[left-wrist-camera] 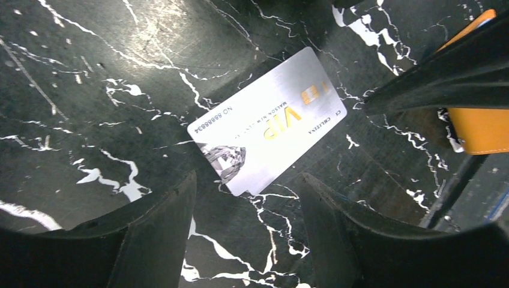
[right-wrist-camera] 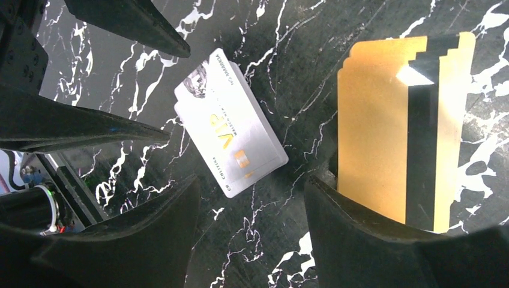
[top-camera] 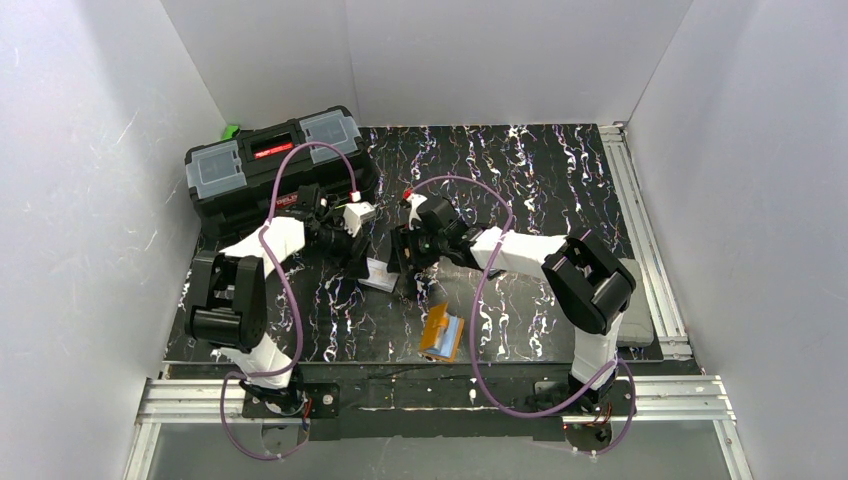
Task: Put the credit cards into the card holder
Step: Pick up the credit card from the center of the board.
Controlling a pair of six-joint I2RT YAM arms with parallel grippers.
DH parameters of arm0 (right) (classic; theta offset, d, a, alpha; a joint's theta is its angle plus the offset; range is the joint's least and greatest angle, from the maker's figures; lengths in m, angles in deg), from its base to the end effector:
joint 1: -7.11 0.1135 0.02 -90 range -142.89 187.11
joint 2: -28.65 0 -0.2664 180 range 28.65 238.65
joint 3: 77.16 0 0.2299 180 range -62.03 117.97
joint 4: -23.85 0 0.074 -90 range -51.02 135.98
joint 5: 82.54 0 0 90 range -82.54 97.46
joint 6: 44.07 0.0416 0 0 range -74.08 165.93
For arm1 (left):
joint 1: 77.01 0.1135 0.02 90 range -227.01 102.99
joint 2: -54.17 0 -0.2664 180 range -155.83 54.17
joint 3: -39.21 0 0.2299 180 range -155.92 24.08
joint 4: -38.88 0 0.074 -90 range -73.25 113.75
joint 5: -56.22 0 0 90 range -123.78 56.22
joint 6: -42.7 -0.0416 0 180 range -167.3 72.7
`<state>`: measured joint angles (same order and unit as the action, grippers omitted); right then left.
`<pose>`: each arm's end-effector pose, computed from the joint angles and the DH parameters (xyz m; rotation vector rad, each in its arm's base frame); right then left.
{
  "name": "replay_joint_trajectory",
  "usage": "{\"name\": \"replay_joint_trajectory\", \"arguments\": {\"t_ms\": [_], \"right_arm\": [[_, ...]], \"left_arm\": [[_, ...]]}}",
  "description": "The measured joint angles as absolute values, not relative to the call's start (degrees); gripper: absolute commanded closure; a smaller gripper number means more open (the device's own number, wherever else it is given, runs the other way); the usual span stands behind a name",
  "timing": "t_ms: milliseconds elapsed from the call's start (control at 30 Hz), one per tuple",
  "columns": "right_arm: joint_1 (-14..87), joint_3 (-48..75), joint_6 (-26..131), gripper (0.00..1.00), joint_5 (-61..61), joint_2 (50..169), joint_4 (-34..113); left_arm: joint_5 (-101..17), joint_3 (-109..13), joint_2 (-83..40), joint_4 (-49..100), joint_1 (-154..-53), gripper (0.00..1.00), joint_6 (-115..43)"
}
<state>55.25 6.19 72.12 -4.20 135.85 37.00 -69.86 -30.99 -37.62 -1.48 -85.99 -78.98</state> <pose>0.2611 0.3040 0.2060 -0.5684 2.2985 0.9047 0.2853 -0.0699 0.2002 1.0454 2.2437 -0.6665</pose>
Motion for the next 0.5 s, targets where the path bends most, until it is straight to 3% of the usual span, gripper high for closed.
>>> {"name": "replay_joint_trajectory", "arguments": {"t_ms": [200, 500], "right_arm": [[55.36, 2.76, 72.69, 0.35, -3.78, 135.83, 33.59], [56.35, 0.73, 73.06, 0.41, -4.22, 135.83, 30.49]], "left_arm": [[-71.76, -34.27, -42.71, -4.28, -85.97, 0.45, -76.97], [-71.78, -34.44, -44.09, -5.44, -85.79, 0.63, -76.88]]}}
